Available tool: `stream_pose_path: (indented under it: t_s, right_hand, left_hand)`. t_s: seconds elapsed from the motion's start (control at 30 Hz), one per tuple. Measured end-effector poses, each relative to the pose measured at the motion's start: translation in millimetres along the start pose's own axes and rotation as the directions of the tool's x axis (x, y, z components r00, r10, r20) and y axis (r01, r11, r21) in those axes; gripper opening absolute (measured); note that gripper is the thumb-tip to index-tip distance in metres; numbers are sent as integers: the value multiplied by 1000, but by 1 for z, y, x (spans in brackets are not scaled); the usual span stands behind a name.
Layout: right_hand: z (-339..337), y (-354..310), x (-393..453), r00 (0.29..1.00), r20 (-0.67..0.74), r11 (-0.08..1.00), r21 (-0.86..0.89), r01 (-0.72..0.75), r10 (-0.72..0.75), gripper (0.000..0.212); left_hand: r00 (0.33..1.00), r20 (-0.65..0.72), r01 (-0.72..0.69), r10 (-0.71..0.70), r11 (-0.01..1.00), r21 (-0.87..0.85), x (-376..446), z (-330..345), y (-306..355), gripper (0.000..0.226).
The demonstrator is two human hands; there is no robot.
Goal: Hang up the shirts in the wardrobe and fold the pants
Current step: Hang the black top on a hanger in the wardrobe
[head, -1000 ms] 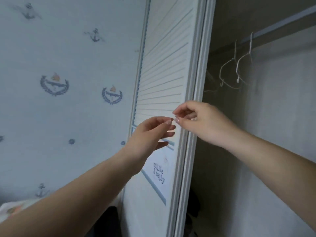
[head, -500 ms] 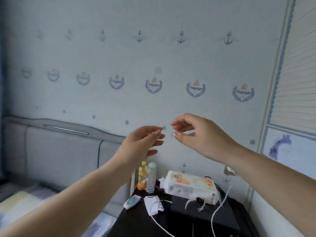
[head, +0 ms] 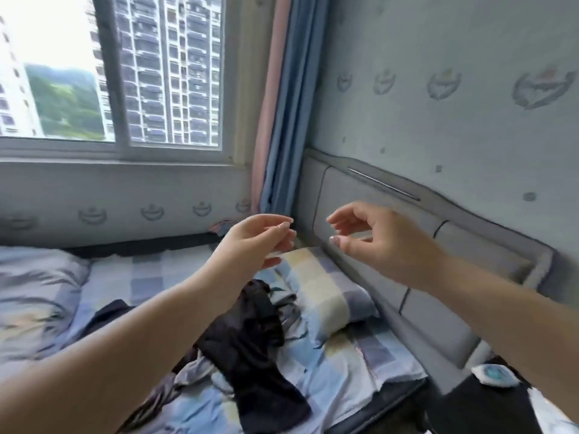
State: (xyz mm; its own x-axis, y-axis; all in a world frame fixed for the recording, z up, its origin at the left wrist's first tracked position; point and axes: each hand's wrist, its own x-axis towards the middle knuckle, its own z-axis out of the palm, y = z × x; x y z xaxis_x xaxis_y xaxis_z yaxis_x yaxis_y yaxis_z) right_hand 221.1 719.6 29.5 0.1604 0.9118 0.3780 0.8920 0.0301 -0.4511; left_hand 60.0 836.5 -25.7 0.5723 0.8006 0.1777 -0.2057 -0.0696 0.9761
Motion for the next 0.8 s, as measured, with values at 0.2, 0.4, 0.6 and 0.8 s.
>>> stream_pose_path:
  t_s: [0.2, 0.4, 0.6, 0.8]
  right_hand:
    - [111, 2, 84, 967, 201, 978, 168, 120, -154, 19]
    - [210, 11, 163, 902, 353, 951, 262, 161, -250, 18]
    - [317, 9, 220, 806, 513, 938, 317, 143, -296, 16]
    - [417, 4, 226, 740, 629, 952, 301, 48, -237, 18]
  left_hand:
    - [960, -272, 92, -71, 994, 65, 16, -114, -44, 10]
    - [864, -482, 207, -146, 975, 76, 40, -197, -86, 10]
    - [666, -701, 347, -255, 938, -13, 33, -282, -140, 9]
    - [473, -776, 452, -417, 871, -193, 5, -351, -215, 10]
